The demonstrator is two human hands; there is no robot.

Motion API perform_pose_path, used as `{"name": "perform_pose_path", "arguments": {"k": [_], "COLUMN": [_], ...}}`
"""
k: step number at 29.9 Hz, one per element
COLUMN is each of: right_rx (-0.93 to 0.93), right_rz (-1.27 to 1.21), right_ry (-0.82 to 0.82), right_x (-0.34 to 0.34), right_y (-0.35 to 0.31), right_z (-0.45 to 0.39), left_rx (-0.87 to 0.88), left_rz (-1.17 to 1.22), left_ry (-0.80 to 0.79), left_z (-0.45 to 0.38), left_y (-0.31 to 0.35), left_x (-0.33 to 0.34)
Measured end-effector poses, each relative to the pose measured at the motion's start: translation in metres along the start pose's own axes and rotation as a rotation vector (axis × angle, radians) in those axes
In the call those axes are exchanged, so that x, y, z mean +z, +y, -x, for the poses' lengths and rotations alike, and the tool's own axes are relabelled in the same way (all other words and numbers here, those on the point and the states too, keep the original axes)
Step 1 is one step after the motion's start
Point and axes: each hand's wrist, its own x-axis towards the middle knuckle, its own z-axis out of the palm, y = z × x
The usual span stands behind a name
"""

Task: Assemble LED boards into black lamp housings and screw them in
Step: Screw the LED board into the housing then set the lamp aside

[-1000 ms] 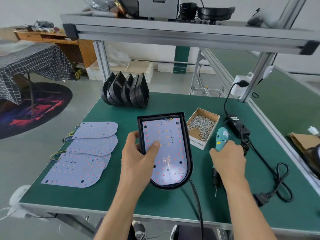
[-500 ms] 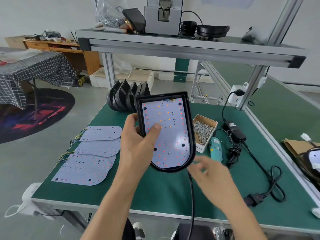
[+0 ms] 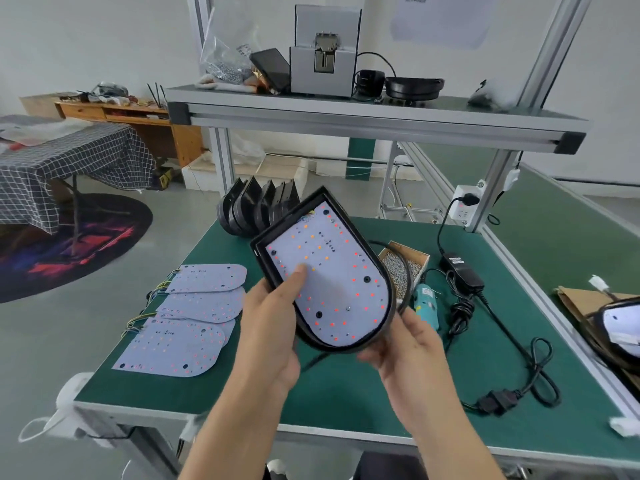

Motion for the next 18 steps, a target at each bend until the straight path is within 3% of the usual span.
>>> {"name": "perform_pose_path", "arguments": {"k": [3,8,13,18], "right_rx": [-0.044,-0.097,-0.138,-0.057], "right_rz": [-0.182,-0.267,-0.519,-0.358], "right_ry": [0.056,0.122,0.072,-0.042], "right_x": [0.015,0.02,0.007,-0.015], "right_y": [-0.009,-0.02,-0.027,-0.019], "right_z": [-0.007,-0.015,-0.021,-0.013], "left_rx": [-0.011,0.104,0.028,0.155], "left_rz": [-0.036,-0.183,-0.29,-0.258], "left_ry": [-0.036,-0.078,-0.123,-0.075], "left_z": [0.012,0.027,0.032,0.031], "left_y": [-0.002,0.002,0.003,0.003], "left_x": [0.004,0.007,0.006,0.014]}}
